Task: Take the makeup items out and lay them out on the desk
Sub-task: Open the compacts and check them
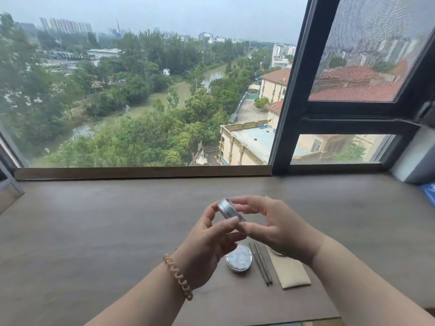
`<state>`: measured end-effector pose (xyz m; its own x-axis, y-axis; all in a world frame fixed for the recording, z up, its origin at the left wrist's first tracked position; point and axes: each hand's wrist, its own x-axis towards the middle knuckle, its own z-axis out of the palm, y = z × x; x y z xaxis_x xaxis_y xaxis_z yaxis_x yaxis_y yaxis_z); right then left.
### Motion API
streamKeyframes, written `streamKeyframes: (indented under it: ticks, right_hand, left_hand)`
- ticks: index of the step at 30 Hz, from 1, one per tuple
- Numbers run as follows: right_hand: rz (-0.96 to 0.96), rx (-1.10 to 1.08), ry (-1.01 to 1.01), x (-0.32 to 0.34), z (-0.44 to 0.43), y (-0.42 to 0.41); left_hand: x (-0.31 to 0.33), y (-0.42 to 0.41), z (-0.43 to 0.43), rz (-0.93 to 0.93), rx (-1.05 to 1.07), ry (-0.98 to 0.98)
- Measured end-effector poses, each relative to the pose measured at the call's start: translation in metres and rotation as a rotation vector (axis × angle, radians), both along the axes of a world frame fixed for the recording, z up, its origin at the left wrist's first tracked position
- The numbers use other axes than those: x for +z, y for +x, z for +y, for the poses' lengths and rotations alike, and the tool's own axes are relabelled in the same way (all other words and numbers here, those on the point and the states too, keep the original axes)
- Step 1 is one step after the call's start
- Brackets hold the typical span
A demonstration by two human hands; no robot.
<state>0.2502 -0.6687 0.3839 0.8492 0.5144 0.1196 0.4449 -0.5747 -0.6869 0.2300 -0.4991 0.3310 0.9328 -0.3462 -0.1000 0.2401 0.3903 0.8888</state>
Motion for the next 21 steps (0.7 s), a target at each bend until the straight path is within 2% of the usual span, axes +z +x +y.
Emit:
streamKeyframes:
  ticks: [4, 15, 18, 21]
  right_hand:
    - [-0.128, 0.006, -0.148, -0.001, 0.011, -0.009]
    - [-0.290, 0.024, -0.532, 0.011, 0.042, -0.006]
    - [-0.473, -0.017, -0.467, -0.001, 0.043, -0.005]
    - [-0.621, -0.072, -0.211, -0.015, 0.037, -0.002]
  left_hand:
    - [0.000, -0.004, 0.001, 0.020, -0.001, -0.152]
    - [0.005, -0.008, 0.006, 0.061, 0.088, -0.226]
    - [0.004, -0.007, 0.008, 0.051, 0.104, -0.256]
    - [0.003, -0.007, 0.008, 0.034, 0.091, -0.286]
